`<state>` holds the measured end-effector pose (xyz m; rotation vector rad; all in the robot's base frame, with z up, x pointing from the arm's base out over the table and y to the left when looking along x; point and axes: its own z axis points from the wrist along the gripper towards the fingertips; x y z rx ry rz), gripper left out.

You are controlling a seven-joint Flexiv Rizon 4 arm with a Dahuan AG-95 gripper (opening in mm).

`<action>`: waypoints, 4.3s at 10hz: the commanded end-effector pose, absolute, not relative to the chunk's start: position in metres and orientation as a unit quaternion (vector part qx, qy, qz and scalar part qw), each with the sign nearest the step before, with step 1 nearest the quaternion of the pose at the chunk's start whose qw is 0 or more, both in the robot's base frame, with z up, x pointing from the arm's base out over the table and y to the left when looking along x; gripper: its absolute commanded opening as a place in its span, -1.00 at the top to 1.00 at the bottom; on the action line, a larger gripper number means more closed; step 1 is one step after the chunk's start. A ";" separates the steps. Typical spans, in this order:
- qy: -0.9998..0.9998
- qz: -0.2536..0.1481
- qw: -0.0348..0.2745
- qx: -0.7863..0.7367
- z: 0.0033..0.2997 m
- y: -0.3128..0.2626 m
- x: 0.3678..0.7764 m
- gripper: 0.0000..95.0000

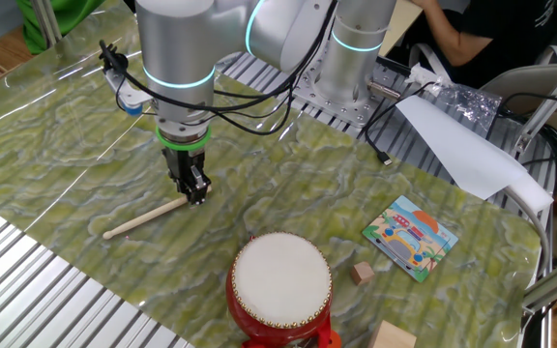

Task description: Play the drum

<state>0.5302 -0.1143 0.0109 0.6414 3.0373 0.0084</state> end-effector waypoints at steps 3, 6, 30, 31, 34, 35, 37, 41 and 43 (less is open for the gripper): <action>0.979 0.003 0.017 0.204 0.008 -0.114 0.526 0.60; 0.980 0.004 0.017 0.196 0.007 -0.114 0.526 0.60; 0.980 0.004 0.018 0.201 0.041 -0.089 0.503 1.00; 0.979 0.003 0.018 0.204 0.045 -0.085 0.500 1.00; 0.978 0.000 0.007 0.210 0.061 -0.076 0.488 1.00; 0.977 0.000 0.004 0.213 0.064 -0.074 0.485 1.00; 0.976 -0.003 -0.009 0.218 0.071 -0.069 0.482 1.00; 0.972 -0.007 -0.030 0.234 0.094 -0.053 0.476 1.00; 0.968 -0.014 -0.064 0.244 0.101 -0.048 0.471 1.00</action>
